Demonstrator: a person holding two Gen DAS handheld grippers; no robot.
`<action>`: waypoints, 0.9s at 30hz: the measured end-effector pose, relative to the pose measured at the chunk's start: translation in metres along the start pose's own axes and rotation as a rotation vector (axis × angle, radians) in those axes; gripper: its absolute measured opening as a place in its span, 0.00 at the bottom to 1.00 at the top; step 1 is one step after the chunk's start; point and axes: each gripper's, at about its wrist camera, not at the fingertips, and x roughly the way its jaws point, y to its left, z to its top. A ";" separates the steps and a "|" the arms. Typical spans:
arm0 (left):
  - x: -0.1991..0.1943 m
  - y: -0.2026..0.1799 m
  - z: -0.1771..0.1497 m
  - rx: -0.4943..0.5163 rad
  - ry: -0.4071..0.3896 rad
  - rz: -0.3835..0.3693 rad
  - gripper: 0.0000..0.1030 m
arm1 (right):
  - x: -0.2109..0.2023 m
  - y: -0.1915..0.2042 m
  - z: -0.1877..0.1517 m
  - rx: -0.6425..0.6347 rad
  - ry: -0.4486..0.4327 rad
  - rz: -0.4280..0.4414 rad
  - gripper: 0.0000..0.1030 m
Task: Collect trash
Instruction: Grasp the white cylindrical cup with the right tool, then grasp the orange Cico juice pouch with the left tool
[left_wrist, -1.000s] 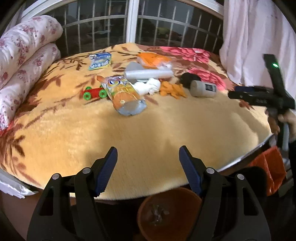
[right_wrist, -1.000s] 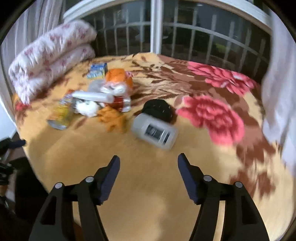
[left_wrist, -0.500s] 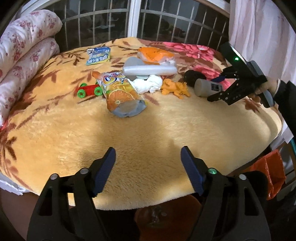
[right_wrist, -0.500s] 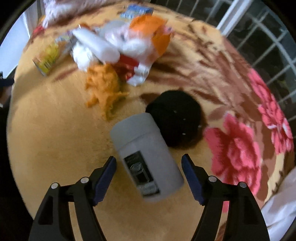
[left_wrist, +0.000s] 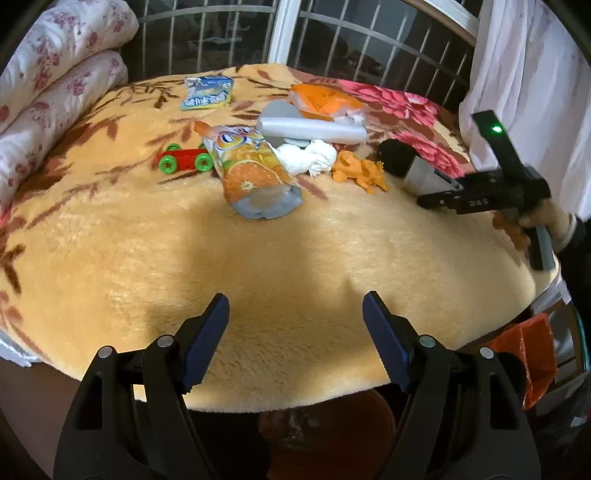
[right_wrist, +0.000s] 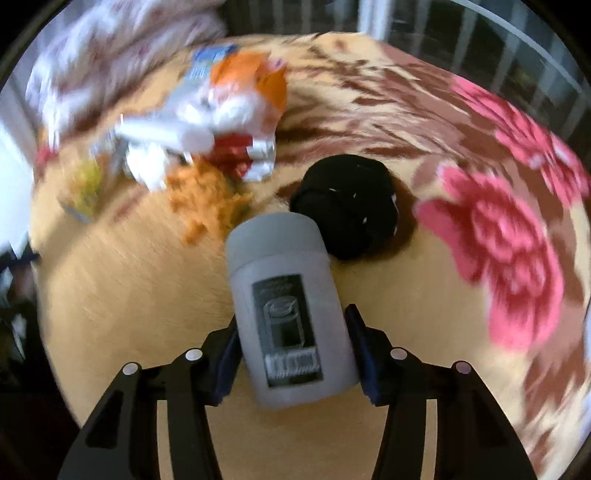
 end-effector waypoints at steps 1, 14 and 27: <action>-0.002 0.002 0.000 -0.003 -0.008 0.003 0.71 | -0.005 0.003 -0.003 0.046 -0.020 0.005 0.49; 0.018 0.005 0.057 -0.058 -0.085 0.041 0.74 | -0.027 0.042 -0.060 0.359 -0.312 -0.056 0.46; 0.086 0.019 0.098 -0.096 -0.088 0.202 0.48 | -0.015 0.045 -0.067 0.400 -0.438 -0.127 0.45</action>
